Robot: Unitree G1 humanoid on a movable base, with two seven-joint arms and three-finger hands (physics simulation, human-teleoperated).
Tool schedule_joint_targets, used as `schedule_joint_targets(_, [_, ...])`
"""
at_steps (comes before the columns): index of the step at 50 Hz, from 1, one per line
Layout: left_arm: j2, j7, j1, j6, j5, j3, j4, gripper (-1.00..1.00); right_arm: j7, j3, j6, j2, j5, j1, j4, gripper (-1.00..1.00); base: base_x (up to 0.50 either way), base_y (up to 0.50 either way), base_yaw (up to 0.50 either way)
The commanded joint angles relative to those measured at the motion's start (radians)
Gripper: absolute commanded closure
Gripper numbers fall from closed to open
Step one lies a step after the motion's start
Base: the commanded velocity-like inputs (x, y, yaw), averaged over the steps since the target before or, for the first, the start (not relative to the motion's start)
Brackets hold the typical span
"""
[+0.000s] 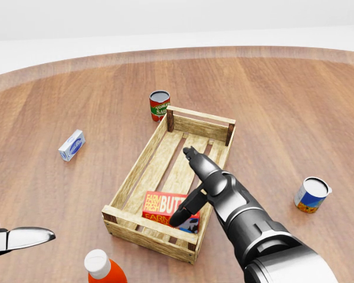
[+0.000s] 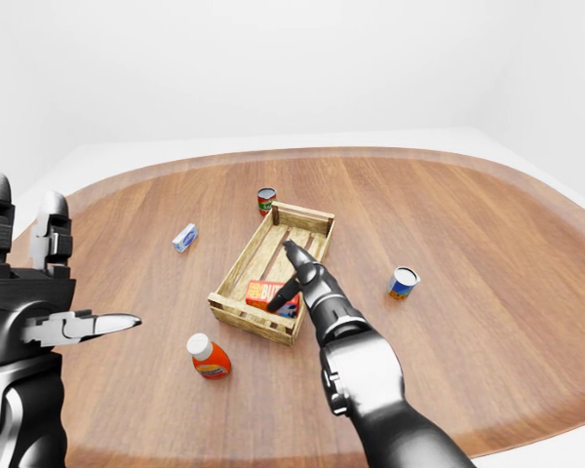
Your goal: Pick up the butter and put it in the tray.
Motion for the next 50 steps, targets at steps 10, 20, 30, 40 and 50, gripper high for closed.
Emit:
schedule_joint_targets(10, [-0.001, -0.002, 0.004, 0.000, -0.009, 0.006, -0.013, -1.00, 0.006, 0.004, 0.000, 0.011, 0.009, -0.016, -0.011, -1.00, 0.00, 0.00, 0.00])
schedule_joint_targets(20, [0.001, -0.002, -0.002, 0.000, -0.011, 0.010, -0.007, -1.00, 0.058, 0.034, 0.000, -0.008, 0.016, -0.105, -0.039, -1.00, 0.00, 0.00, 0.00])
schedule_joint_targets(30, [0.005, 0.003, -0.007, 0.000, -0.022, 0.021, -0.012, -1.00, 0.084, 0.069, 0.000, -0.051, 0.048, -0.169, -0.122, -1.00, 0.00, 0.00, 0.00])
schedule_joint_targets(40, [0.003, 0.000, -0.002, 0.000, -0.019, 0.017, -0.015, -1.00, 0.210, 0.101, 0.000, -0.075, 0.058, -0.043, -0.505, -1.00, 0.00, 0.00, 0.00])
schedule_joint_targets(50, [0.002, -0.001, 0.003, 0.000, -0.017, 0.016, -0.022, -1.00, 0.420, 0.115, 0.000, -0.068, 0.045, 0.248, -1.190, -1.00, 0.00, 0.00, 0.00])
